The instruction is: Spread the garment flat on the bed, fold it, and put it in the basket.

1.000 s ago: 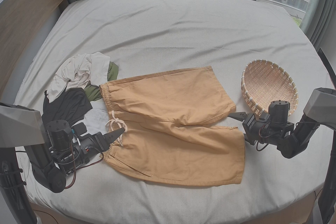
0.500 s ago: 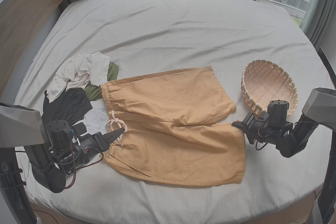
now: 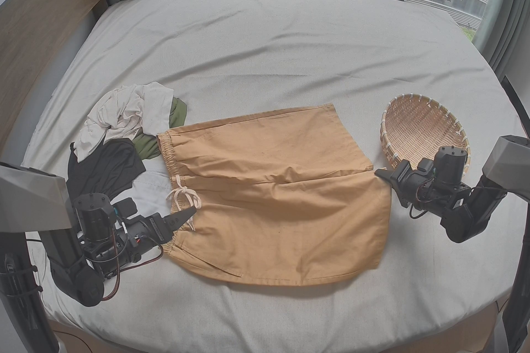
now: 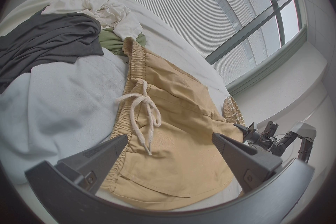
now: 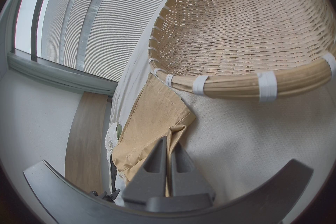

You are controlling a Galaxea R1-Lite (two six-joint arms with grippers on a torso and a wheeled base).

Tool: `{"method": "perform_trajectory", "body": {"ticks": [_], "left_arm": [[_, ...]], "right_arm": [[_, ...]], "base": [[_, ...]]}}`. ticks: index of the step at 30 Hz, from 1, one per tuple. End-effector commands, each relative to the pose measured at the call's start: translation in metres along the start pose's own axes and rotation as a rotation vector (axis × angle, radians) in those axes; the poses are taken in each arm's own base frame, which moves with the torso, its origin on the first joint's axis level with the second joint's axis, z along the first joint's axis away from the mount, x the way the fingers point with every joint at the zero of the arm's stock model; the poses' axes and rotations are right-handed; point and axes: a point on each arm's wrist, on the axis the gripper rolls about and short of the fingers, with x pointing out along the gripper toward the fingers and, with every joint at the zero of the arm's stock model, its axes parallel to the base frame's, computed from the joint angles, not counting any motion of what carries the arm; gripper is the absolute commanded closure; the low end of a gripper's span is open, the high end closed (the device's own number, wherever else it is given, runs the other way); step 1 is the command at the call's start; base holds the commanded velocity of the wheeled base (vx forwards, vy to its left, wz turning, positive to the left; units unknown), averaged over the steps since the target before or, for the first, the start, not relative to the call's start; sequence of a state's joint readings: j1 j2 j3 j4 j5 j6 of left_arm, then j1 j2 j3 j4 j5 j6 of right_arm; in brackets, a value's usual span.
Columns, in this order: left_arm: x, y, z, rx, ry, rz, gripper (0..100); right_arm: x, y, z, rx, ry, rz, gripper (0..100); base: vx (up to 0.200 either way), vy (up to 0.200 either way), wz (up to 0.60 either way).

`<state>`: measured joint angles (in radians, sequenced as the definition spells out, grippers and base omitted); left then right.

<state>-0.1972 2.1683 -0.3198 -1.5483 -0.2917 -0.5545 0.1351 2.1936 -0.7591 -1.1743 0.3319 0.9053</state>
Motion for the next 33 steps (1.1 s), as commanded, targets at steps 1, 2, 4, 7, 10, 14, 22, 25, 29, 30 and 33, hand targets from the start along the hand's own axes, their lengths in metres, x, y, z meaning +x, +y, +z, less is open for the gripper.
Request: {"method": "perform_trajectory", "body": {"ticks": [1, 2, 4, 7, 10, 14, 22, 25, 29, 30, 33], "left_arm": [[0.004, 0.008, -0.007, 0.002, 0.015, 0.043, 0], [0.004, 0.010, -0.009, 0.004, 0.018, 0.053, 0], [0.004, 0.012, -0.010, 0.010, 0.022, 0.064, 0], [0.004, 0.014, -0.011, 0.009, 0.027, 0.071, 0], [0.001, 0.016, -0.015, 0.007, 0.049, 0.083, 0], [0.000, 0.025, -0.021, 0.025, 0.075, 0.116, 0], [-0.003, 0.035, -0.025, 0.034, 0.096, 0.148, 0], [-0.003, 0.035, -0.026, 0.032, 0.100, 0.143, 0], [-0.001, 0.035, -0.029, 0.027, 0.110, 0.144, 0], [-0.002, 0.036, -0.030, 0.025, 0.114, 0.146, 0], [-0.003, 0.036, -0.032, 0.020, 0.128, 0.149, 0]], "right_arm": [[0.004, -0.009, -0.004, -0.012, 0.003, -0.020, 100], [0.005, -0.010, -0.005, -0.020, -0.002, -0.015, 100], [0.007, -0.009, -0.004, -0.033, -0.020, 0.004, 100], [0.008, -0.010, -0.004, -0.042, -0.031, 0.017, 100], [0.005, -0.009, -0.004, -0.054, -0.036, 0.021, 0], [-0.009, -0.007, -0.009, -0.089, -0.020, 0.001, 0], [-0.051, -0.001, -0.029, -0.141, 0.021, -0.023, 0], [-0.064, 0.000, -0.036, -0.160, 0.027, -0.022, 0], [-0.073, -0.001, -0.040, -0.167, 0.026, -0.021, 0], [-0.074, -0.001, -0.040, -0.168, 0.024, -0.019, 0], [-0.076, -0.002, -0.040, -0.167, 0.018, -0.019, 0]], "base": [[0.000, 0.000, 0.00], [0.000, 0.000, 0.00], [0.000, 0.000, 0.00], [0.000, 0.000, 0.00], [0.000, 0.000, 0.00], [0.000, 0.000, 0.00], [0.000, 0.000, 0.00], [0.000, 0.000, 0.00], [0.000, 0.000, 0.00], [0.000, 0.000, 0.00], [0.000, 0.000, 0.00]]}}
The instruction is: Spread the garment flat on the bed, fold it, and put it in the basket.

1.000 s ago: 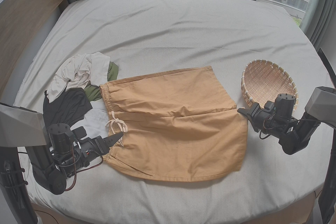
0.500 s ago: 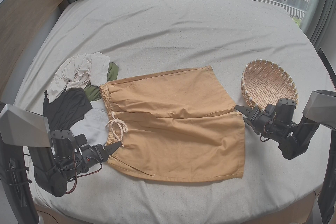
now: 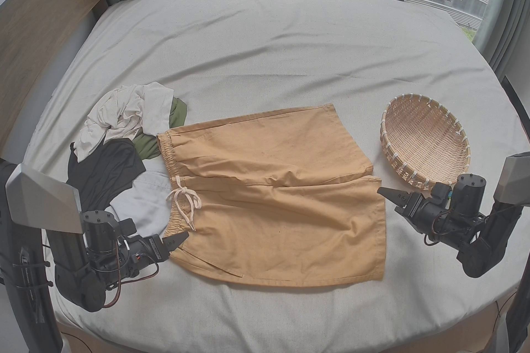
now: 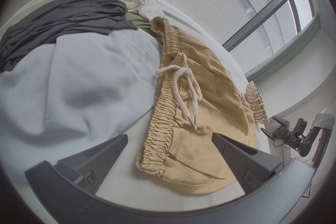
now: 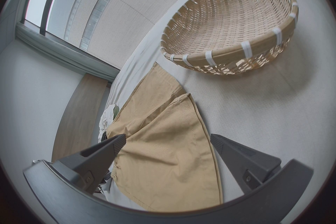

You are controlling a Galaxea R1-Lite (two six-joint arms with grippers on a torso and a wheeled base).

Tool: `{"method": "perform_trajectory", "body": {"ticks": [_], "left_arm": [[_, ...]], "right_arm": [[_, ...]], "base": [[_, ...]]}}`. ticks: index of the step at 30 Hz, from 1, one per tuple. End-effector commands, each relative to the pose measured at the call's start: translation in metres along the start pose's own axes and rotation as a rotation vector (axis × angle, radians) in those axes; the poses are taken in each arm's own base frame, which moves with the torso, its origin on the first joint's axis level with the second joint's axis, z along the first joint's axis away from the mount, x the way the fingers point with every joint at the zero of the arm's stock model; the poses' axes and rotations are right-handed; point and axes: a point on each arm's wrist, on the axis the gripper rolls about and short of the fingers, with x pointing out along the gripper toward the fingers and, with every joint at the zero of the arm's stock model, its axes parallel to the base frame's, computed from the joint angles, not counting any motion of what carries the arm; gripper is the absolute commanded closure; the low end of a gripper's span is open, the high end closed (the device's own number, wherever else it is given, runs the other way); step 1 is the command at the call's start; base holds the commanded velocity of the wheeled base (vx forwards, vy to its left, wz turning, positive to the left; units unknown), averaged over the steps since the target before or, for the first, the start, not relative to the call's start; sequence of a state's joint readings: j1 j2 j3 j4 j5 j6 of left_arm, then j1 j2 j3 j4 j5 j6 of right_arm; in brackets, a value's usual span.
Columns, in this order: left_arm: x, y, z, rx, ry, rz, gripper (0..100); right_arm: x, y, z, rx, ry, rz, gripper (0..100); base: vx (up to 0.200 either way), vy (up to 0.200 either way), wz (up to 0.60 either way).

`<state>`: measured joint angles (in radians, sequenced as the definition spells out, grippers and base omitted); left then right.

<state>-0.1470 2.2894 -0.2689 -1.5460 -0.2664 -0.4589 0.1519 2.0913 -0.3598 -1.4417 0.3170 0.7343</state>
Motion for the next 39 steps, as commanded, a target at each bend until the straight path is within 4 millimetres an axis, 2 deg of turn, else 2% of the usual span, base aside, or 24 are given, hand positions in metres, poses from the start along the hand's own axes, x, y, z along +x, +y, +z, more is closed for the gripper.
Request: {"method": "perform_trajectory", "body": {"ticks": [1, 4, 5, 10, 16, 21, 26, 28, 30, 39], "left_arm": [[0.000, 0.002, -0.005, -0.008, 0.022, 0.005, 0], [0.001, 0.002, -0.006, -0.009, 0.024, 0.005, 0], [0.001, 0.002, -0.006, -0.009, 0.024, 0.005, 100], [0.003, 0.003, -0.004, -0.011, 0.015, 0.005, 100], [0.005, 0.007, -0.007, -0.015, 0.027, 0.015, 100], [0.003, 0.006, -0.007, -0.013, 0.029, 0.013, 100], [0.003, 0.003, -0.006, -0.007, 0.022, 0.005, 100], [0.003, 0.003, -0.006, -0.007, 0.022, 0.005, 100], [0.003, 0.003, -0.005, -0.007, 0.021, 0.004, 100], [0.001, 0.003, -0.005, -0.006, 0.018, 0.008, 100]], "right_arm": [[-0.009, 0.002, -0.001, -0.001, -0.003, -0.001, 0], [-0.010, 0.002, -0.002, 0.001, 0.000, -0.004, 0], [-0.010, 0.001, -0.002, 0.001, 0.001, -0.005, 0], [-0.013, 0.001, -0.007, 0.004, 0.022, -0.013, 0], [-0.032, -0.009, -0.033, -0.024, 0.133, -0.085, 0], [-0.040, -0.019, -0.050, -0.029, 0.218, -0.140, 0], [-0.033, -0.032, -0.066, -0.034, 0.276, -0.175, 0], [-0.033, -0.032, -0.066, -0.034, 0.276, -0.175, 0], [-0.029, -0.034, -0.081, -0.042, 0.328, -0.172, 0], [-0.016, -0.036, -0.095, -0.068, 0.347, -0.203, 0]], "base": [[0.000, 0.000, 0.00], [0.000, 0.000, 0.00], [0.000, 0.000, 0.00], [0.000, 0.000, 0.00], [0.000, 0.000, 0.00], [0.000, 0.000, 0.00], [0.000, 0.000, 0.00], [0.000, 0.000, 0.00], [0.000, 0.000, 0.00], [0.000, 0.000, 0.00]]}}
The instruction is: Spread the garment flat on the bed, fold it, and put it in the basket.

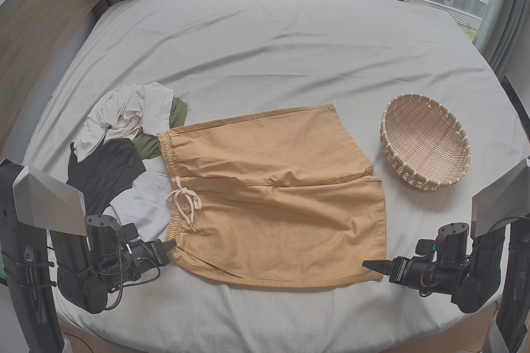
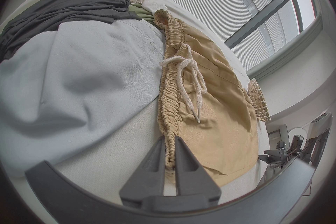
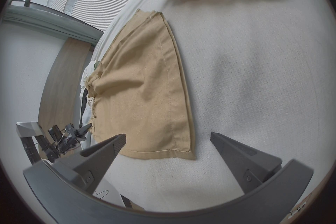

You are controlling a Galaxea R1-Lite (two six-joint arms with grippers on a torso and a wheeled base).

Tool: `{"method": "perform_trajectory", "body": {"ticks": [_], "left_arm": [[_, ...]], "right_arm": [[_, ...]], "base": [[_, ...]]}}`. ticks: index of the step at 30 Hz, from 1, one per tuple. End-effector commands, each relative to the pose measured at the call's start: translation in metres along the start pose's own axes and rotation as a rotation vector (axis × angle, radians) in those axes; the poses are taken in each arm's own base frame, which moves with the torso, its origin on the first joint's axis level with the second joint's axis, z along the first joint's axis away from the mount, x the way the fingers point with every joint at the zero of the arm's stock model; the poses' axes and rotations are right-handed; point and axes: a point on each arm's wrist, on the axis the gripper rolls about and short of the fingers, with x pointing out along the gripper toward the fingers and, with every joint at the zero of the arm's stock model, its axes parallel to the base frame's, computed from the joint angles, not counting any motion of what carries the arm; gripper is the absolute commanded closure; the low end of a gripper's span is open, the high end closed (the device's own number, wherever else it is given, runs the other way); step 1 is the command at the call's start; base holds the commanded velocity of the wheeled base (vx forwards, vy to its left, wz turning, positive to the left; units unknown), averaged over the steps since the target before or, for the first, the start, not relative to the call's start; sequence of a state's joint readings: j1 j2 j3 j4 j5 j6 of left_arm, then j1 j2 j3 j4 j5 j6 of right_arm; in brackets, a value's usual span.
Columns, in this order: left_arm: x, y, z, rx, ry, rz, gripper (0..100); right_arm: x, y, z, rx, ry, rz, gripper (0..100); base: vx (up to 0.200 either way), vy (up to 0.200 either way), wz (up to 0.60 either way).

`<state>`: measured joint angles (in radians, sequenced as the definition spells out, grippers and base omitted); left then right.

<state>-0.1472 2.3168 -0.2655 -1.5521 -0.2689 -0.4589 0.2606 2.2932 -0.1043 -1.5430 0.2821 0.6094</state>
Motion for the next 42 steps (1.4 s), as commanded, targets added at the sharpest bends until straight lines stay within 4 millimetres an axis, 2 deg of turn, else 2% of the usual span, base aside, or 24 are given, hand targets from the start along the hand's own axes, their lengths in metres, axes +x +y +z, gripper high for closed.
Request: {"method": "perform_trajectory", "body": {"ticks": [1, 2, 14, 17, 22, 26, 42], "left_arm": [[-0.001, -0.001, 0.001, 0.002, -0.006, -0.002, 100], [-0.001, -0.001, 0.001, 0.002, -0.006, -0.002, 100], [-0.001, 0.001, 0.000, -0.002, -0.001, 0.006, 100], [-0.003, 0.000, 0.002, -0.009, -0.004, -0.001, 100], [-0.023, -0.010, 0.001, -0.037, 0.017, -0.033, 100], [-0.036, -0.010, -0.006, -0.046, 0.065, -0.033, 100], [-0.057, -0.003, -0.029, -0.015, 0.183, 0.027, 100]], "right_arm": [[0.013, -0.005, -0.008, 0.001, 0.030, -0.035, 0], [0.014, -0.005, -0.008, 0.001, 0.029, -0.038, 100], [0.013, -0.004, -0.006, 0.005, 0.019, -0.033, 100], [0.007, 0.000, -0.003, 0.001, 0.003, -0.023, 100], [-0.011, 0.005, -0.004, -0.008, -0.001, -0.018, 100], [-0.020, 0.004, -0.009, -0.009, 0.022, -0.035, 100], [-0.022, -0.002, -0.021, -0.066, 0.109, -0.084, 100]], "base": [[0.000, 0.000, 0.00], [0.000, 0.000, 0.00], [0.000, 0.000, 0.00], [0.000, 0.000, 0.00], [0.000, 0.000, 0.00], [0.000, 0.000, 0.00], [0.000, 0.000, 0.00]]}}
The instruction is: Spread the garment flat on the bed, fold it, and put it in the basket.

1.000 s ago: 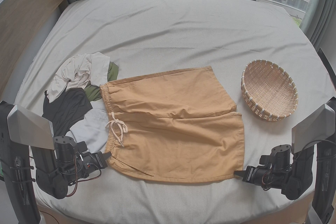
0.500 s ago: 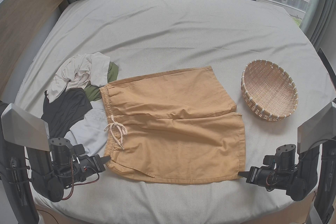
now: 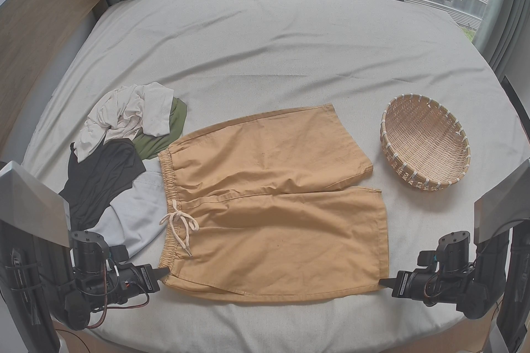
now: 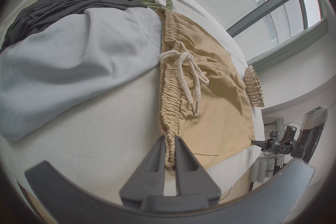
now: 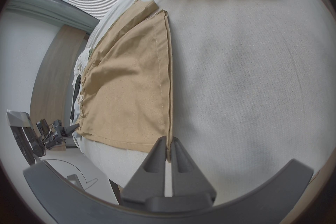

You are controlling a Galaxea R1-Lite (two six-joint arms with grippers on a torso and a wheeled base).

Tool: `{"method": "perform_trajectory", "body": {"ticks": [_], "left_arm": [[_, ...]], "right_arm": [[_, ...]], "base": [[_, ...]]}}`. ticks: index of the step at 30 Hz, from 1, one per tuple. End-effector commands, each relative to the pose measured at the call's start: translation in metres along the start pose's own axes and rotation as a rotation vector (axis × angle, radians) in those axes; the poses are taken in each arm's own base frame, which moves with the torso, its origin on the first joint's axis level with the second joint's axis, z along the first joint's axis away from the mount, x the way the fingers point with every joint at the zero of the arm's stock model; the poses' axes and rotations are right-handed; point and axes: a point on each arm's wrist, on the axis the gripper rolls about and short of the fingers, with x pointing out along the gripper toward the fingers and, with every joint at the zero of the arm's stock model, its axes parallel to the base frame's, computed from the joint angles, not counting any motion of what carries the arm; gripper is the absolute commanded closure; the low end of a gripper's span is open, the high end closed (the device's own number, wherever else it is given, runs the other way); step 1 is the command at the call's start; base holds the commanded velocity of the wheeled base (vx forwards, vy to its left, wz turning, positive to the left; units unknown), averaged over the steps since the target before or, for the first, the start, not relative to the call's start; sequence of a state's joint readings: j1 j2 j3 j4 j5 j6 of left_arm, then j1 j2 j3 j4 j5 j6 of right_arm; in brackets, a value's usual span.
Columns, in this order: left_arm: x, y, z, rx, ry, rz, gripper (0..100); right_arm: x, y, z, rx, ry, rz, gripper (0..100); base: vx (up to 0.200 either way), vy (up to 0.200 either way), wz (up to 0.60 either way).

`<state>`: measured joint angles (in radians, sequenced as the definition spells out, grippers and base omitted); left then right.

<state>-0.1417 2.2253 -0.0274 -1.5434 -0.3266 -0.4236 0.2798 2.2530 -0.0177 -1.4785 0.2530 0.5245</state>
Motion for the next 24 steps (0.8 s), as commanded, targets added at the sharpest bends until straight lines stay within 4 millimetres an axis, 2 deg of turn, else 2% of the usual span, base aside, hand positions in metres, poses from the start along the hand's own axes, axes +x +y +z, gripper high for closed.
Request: {"method": "perform_trajectory", "body": {"ticks": [1, 16, 20, 24], "left_arm": [[-0.004, 0.002, -0.006, -0.002, 0.027, 0.014, 100], [-0.009, -0.003, -0.009, 0.050, 0.080, 0.021, 100], [-0.022, -0.006, -0.011, 0.069, 0.138, 0.043, 100], [-0.026, -0.008, -0.012, 0.066, 0.155, 0.048, 100]], "right_arm": [[-0.004, -0.001, -0.005, 0.000, 0.028, -0.014, 100], [-0.016, 0.009, -0.010, -0.072, 0.102, -0.019, 100], [-0.018, 0.007, -0.014, -0.084, 0.135, -0.035, 100], [-0.022, 0.008, -0.016, -0.089, 0.159, -0.042, 100]], "base": [[0.000, 0.000, 0.00], [0.000, 0.000, 0.00], [0.000, 0.000, 0.00], [0.000, 0.000, 0.00]]}}
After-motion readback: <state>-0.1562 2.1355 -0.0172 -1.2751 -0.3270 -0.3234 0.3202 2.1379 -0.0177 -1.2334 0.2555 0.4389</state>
